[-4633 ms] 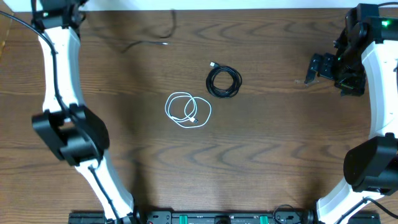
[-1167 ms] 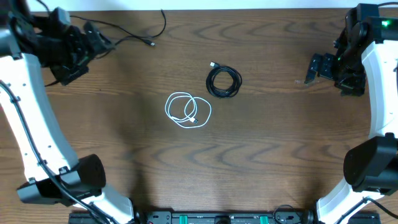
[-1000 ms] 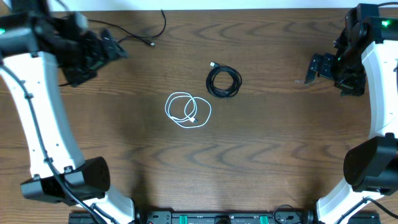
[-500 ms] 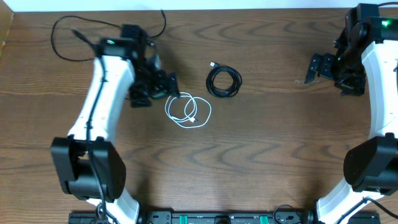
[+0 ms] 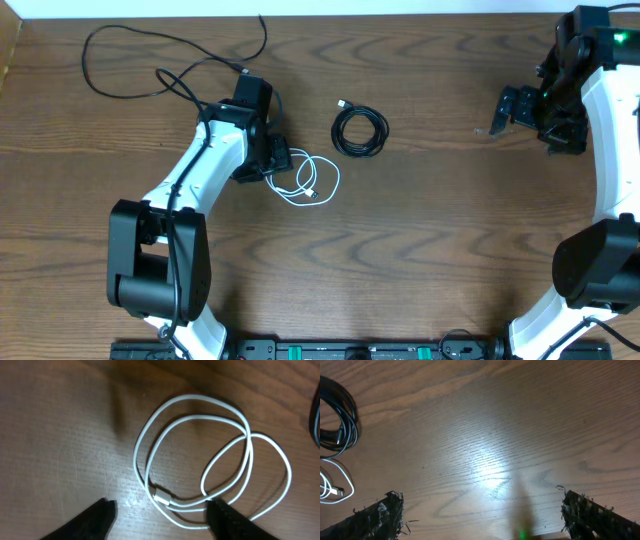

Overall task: Untangle cables
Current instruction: 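Grasp the white cable with the left gripper and lift it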

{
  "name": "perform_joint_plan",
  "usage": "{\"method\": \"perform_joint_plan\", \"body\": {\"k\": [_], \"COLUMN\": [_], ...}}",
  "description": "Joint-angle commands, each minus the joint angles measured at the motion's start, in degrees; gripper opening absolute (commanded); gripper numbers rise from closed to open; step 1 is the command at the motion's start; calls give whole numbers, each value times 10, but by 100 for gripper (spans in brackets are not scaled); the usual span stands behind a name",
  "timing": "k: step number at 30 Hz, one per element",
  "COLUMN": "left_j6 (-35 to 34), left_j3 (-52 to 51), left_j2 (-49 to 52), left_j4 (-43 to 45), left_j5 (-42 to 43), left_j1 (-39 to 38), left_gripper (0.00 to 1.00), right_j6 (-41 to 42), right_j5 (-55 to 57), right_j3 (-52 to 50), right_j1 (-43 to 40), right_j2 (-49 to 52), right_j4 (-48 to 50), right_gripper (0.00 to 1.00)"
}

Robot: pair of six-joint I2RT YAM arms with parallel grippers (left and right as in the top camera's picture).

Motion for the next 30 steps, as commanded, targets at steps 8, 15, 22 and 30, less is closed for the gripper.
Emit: {"method": "perform_joint_plan", "body": {"k": [8, 15, 22, 30], "left_j6": [-19, -18, -18, -18], "left_j3": [-6, -6, -6, 9], "left_j2": [53, 81, 107, 97], "left_j4": [12, 20, 28, 19], "left_j5": [-15, -17, -36, -35], "left_j1": [-19, -20, -20, -20], "left_gripper": [50, 46, 42, 20], "right_j6": [8, 8, 8, 8], "right_j5": [1, 1, 1, 1], "right_j3": [5, 5, 5, 5], "right_j1": [2, 2, 2, 2], "right_j2": [-11, -11, -11, -11], "right_j4": [0, 0, 0, 0], "right_gripper": [99, 99, 99, 99]}}
